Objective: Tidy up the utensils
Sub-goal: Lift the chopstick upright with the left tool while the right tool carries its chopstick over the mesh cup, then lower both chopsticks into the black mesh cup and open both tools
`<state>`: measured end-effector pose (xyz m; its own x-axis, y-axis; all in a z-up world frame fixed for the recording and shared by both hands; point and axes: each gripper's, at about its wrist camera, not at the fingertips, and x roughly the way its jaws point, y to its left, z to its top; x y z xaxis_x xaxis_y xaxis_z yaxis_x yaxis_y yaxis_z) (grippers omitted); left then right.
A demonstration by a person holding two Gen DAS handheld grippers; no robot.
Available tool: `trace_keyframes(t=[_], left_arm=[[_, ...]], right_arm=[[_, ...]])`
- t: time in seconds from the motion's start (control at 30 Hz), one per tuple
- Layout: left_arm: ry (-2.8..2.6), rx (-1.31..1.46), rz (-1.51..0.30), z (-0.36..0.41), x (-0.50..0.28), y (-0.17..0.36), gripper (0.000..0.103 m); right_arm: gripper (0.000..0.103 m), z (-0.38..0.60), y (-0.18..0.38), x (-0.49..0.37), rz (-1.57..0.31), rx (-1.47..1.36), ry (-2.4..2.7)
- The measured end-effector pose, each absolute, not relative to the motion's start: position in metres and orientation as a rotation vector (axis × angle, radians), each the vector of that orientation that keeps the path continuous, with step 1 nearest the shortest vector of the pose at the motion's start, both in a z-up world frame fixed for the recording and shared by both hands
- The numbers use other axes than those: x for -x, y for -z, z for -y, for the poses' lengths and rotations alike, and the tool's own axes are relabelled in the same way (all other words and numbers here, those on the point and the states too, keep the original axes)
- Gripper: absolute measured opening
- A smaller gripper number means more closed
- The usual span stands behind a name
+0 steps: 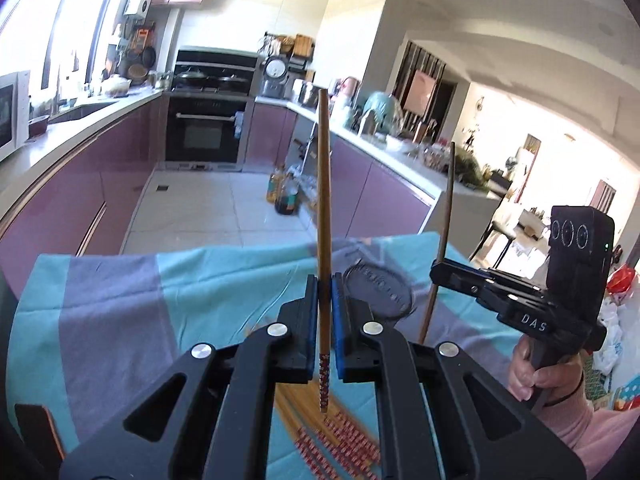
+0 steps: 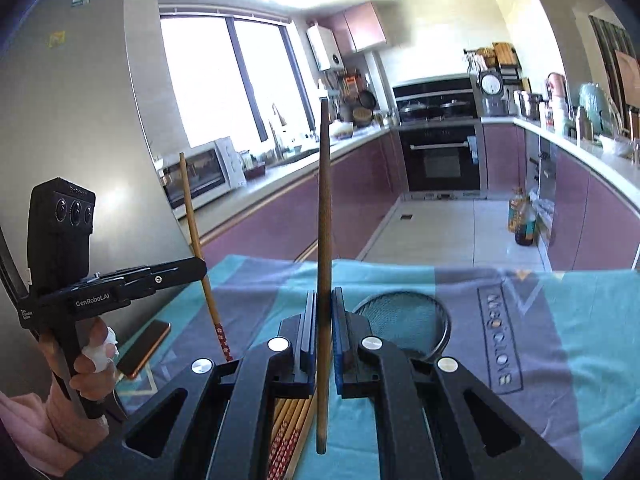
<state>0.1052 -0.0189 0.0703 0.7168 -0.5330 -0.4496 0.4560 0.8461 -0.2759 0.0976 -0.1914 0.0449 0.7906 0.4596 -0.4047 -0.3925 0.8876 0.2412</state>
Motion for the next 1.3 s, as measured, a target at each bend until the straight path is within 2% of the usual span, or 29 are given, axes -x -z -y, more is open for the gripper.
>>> trace_keyframes(t=[0.27, 0.43, 0.97, 1.3], left_arm=[[0.609, 0.175, -0.442, 0.069, -0.127, -0.120, 0.007], [0.599, 0.159, -0.431, 0.103, -0.144, -0.127, 0.007], [0.590, 0.109, -0.630, 0.157, -0.203, -0.022, 0.007], [0.572, 0.098, -0.685, 0.158, -0.222, 0.006, 0.008]], right_arm=[[0.006, 0.209, -0.076, -0.115, -0.351, -0.146, -0.403], [0.006, 0.219, -0.073, -0.135, -0.348, -0.160, -0.358], [0.006, 0.209, -0.005, -0.179, -0.621, -0.109, -0.329], [0.008, 0.209, 0.003, -0.189, -0.675, -0.125, -0.314]])
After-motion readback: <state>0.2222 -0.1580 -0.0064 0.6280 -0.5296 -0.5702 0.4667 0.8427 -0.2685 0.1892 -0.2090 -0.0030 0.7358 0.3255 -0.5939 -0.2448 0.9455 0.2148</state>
